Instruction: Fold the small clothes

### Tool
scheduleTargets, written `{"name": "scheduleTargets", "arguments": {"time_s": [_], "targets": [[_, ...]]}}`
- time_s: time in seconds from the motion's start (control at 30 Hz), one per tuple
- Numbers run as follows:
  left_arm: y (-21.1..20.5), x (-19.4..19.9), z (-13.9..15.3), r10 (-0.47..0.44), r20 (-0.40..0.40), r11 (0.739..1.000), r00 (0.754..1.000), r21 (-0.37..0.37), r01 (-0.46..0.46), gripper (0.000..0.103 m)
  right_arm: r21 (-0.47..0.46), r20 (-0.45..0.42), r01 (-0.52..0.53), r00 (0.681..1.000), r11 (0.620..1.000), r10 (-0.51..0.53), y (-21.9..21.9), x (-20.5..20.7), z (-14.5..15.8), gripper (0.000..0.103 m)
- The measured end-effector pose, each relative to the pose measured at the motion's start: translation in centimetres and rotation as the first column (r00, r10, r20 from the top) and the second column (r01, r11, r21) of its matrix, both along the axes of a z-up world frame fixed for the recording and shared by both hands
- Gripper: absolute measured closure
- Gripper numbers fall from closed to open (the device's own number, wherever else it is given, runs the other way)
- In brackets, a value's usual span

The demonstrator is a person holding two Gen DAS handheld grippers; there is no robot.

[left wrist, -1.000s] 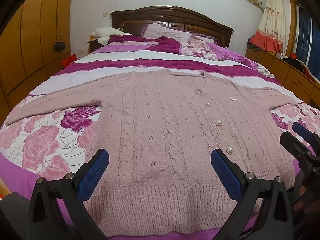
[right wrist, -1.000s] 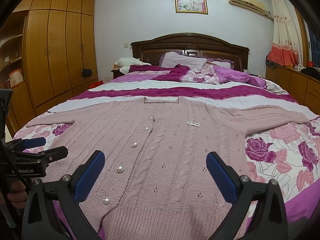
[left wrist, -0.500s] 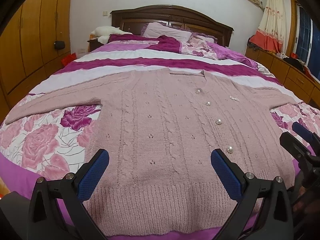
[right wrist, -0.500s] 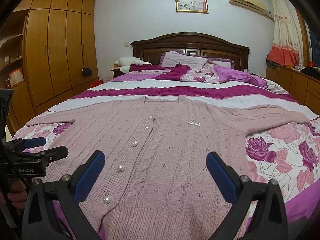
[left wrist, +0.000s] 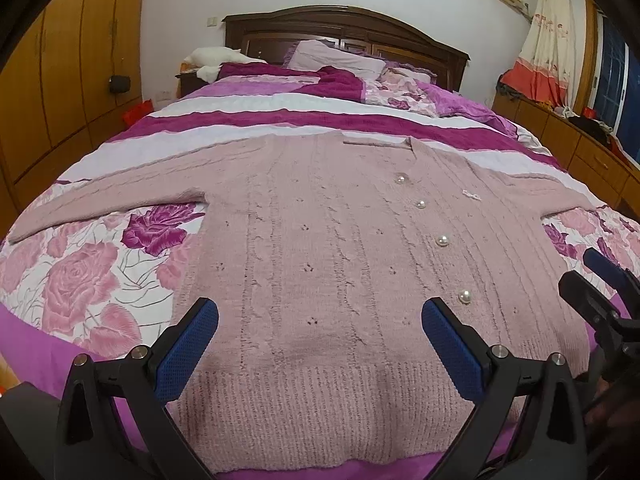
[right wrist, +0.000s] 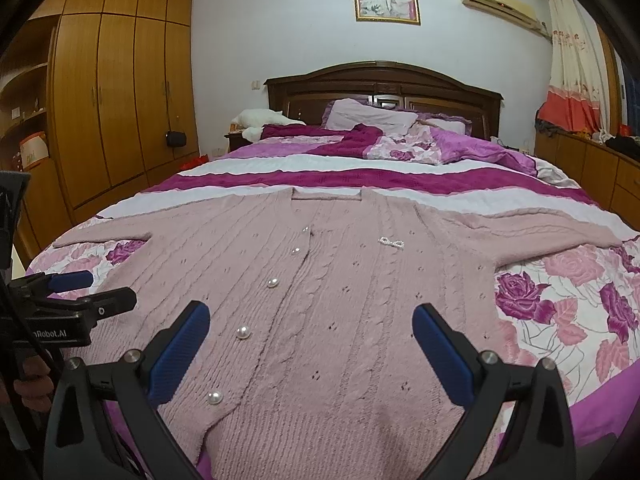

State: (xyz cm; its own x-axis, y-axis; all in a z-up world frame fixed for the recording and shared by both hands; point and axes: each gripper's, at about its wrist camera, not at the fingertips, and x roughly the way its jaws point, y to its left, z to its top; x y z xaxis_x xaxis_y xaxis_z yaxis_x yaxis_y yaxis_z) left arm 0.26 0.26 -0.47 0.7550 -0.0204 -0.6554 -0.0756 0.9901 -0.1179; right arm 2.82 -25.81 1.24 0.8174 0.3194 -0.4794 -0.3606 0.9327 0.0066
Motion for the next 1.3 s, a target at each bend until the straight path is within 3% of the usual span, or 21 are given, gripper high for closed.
{"name": "scheduleTargets", "arguments": {"time_s": [0.2,0.3,0.33,0.53,0.77,0.83,0.93,1.03,1.13,1.2,1.27,1.3], "targets": [[1.2,0.1,-0.2,0.026,-0.018,0.999,0.999,-0.018,-0.027,0.019,-0.003,-0.004,-0.008,1.0,1.0,0.008,0.2,0.1,-0.1,0.0],[1.2,1.5,-0.4,0.087,-0.045,0.989,0.995,0.121,-0.081,0.019,0.013,-0.021,-0.01,1.0,1.0,0.01,0.2,0.4,-0.3,0.0],[1.3,1.9,-0.5,0.073,-0.053,0.989,0.996,0.132,-0.066,0.019,0.017,-0.032,-0.011,0.999,1.0,0.012,0.4,0.8,-0.5,0.0],[4.2,3.7,0.5,0.072,-0.021,0.995,0.997,0.066,-0.071,0.019,0.011,-0.081,-0.025,0.996,1.0,0.025,1.7,1.9,-1.5,0.0],[13.7,6.0,3.0,0.209,0.032,0.976,0.977,-0.064,-0.207,0.019,-0.004,-0.096,-0.092,0.991,0.996,0.091,4.6,2.6,-2.3,0.0],[16.9,6.6,3.3,0.253,0.037,0.962,0.967,-0.114,-0.248,0.019,0.036,-0.097,-0.124,0.987,0.992,0.127,5.0,2.5,-2.6,0.0],[23.1,7.3,3.0,0.398,0.026,0.898,0.917,-0.218,-0.383,0.019,0.165,-0.101,-0.17,0.977,0.972,0.188,5.2,2.4,-2.7,0.0],[29.5,7.0,1.2,0.505,-0.024,0.801,0.863,-0.36,-0.479,0.019,0.221,-0.108,-0.175,0.973,0.96,0.202,5.6,3.1,-2.9,0.0],[33.3,5.5,-1.0,0.547,-0.083,0.724,0.833,-0.452,-0.521,0.019,0.221,-0.116,-0.177,0.972,0.959,0.206,6.1,4.5,-3.0,0.0],[35.4,3.9,-2.4,0.568,-0.122,0.648,0.814,-0.543,-0.534,0.019,0.215,-0.109,-0.162,0.976,0.963,0.188,6.3,5.7,-2.7,0.0],[36.9,2.3,-3.7,0.596,-0.162,0.584,0.786,-0.585,-0.563,0.019,0.235,-0.111,-0.144,0.979,0.961,0.173,6.2,7.0,-2.4,0.0],[37.5,1.7,-4.0,0.605,-0.169,0.574,0.778,-0.585,-0.573,0.019,0.247,-0.117,-0.136,0.979,0.959,0.169,6.1,7.6,-2.3,0.0]]}}
